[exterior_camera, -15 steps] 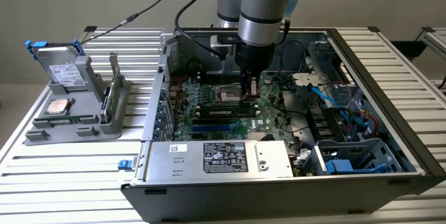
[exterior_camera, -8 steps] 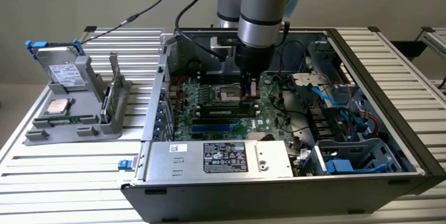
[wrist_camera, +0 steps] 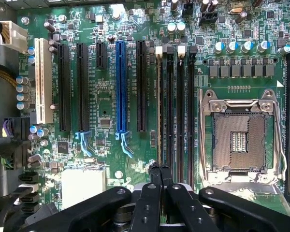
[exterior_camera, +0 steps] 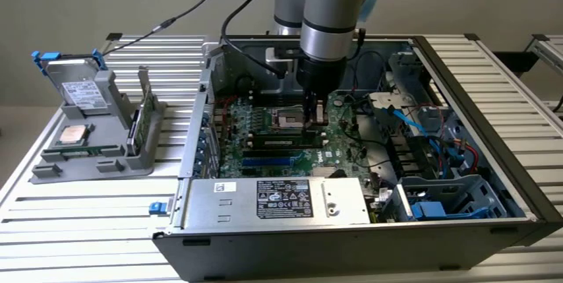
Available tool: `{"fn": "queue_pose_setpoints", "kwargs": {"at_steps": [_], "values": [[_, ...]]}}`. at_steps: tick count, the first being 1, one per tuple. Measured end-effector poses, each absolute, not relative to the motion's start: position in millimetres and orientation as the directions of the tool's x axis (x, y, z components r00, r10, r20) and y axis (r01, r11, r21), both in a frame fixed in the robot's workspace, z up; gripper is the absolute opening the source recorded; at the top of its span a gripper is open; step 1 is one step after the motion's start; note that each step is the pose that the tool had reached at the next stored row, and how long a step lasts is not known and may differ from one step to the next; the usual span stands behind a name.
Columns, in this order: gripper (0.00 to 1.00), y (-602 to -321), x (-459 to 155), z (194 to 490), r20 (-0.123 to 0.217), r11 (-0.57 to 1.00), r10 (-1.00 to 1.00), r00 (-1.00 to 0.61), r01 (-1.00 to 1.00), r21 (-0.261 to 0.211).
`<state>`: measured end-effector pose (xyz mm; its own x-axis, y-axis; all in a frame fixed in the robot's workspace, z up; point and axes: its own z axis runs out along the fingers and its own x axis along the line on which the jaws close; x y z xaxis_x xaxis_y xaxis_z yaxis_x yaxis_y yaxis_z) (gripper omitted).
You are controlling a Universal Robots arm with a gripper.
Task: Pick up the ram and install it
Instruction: 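Press down the ram until it locks into place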
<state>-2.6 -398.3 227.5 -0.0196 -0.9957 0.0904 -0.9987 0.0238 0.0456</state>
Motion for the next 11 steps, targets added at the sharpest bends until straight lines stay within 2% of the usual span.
{"fn": "queue_pose_setpoints", "kwargs": {"at_steps": [11], "values": [[0.1, -398.1, -2.9, 227.4, 0.09, 0.024, -0.996, -0.02, -0.999, 0.045]]}}
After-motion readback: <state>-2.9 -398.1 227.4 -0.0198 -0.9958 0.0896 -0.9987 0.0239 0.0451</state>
